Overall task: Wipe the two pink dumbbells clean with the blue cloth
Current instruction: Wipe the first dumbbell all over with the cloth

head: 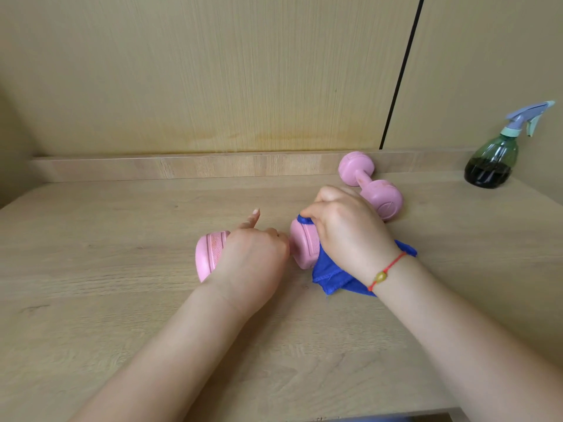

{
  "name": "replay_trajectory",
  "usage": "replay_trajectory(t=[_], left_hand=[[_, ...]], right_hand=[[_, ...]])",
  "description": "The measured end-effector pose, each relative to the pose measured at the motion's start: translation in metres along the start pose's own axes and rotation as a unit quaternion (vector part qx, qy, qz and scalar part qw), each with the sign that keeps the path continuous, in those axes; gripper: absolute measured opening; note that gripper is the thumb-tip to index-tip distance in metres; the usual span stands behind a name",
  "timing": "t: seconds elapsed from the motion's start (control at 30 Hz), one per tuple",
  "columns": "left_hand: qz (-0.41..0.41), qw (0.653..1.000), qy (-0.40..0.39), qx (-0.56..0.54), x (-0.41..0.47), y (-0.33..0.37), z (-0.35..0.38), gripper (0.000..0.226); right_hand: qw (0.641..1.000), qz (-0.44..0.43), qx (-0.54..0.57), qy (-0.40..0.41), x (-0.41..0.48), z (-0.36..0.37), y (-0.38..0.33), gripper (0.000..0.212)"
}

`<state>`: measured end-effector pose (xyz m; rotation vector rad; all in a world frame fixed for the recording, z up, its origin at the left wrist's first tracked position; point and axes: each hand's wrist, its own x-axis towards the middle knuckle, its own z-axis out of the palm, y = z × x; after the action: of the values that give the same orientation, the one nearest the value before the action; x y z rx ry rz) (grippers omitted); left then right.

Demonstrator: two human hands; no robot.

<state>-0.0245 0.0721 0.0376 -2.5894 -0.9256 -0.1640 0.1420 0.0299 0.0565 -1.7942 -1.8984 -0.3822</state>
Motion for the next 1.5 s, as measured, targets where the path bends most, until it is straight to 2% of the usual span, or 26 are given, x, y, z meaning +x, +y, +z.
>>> replay_trajectory(t=[0.1,0.2,0.3,0.43,0.53,0.57,0.7,0.8,0.9,1.0,1.23,1.33,1.5], left_hand=[[-0.013,0.999,-0.034,0.011,0.001,0.003,-0.004,0.019],[-0.028,0.999,-0.026,0.018,0.009,0.004,-0.002,0.032],[-0.053,0.998,-0.032,0.022,0.010,0.005,-0.002,0.032],[-0.048,0.998,-0.029,0.009,0.007,0.005,0.000,0.029],[-0.026,0.999,0.031,-0.032,0.006,0.000,0.002,0.027],[-0.027,0.999,0.016,-0.024,0.006,-0.001,0.000,0.029],[-0.013,1.000,-0.016,0.001,0.010,-0.006,0.001,0.037],[0.004,0.998,0.056,-0.022,0.008,-0.012,0.012,0.019],[0.009,0.996,0.081,-0.043,0.006,-0.019,0.020,0.027],[0.012,0.995,0.089,-0.041,0.005,-0.018,0.020,0.027],[0.002,0.993,0.099,-0.064,0.008,-0.019,0.023,0.026],[0.002,0.992,0.107,-0.070,0.009,-0.019,0.021,0.023],[-0.002,0.993,0.103,-0.063,0.009,-0.018,0.023,0.016]], right_hand=[[0.997,0.033,-0.006,-0.066,0.020,0.002,0.001,0.039],[0.992,0.079,0.021,-0.095,0.024,0.005,0.004,0.037],[0.994,0.092,0.029,-0.058,0.011,0.009,0.006,0.035],[0.996,0.066,0.045,0.045,-0.019,0.013,0.009,0.034],[0.991,0.036,0.086,0.097,-0.039,0.014,0.011,0.039],[0.988,0.025,0.112,0.108,-0.043,0.014,0.011,0.040],[0.976,0.002,0.187,0.115,-0.049,0.009,0.005,0.042],[0.969,0.053,0.203,0.131,-0.033,0.009,0.009,0.034],[0.964,0.117,0.222,0.089,-0.012,0.011,0.018,0.029],[0.968,0.120,0.219,0.037,-0.010,0.018,0.018,0.029],[0.981,0.000,0.145,0.125,-0.044,0.013,0.011,0.045],[0.985,-0.037,0.102,0.133,-0.048,0.012,0.004,0.042],[0.997,0.024,0.060,0.049,-0.016,0.012,0.003,0.040]])
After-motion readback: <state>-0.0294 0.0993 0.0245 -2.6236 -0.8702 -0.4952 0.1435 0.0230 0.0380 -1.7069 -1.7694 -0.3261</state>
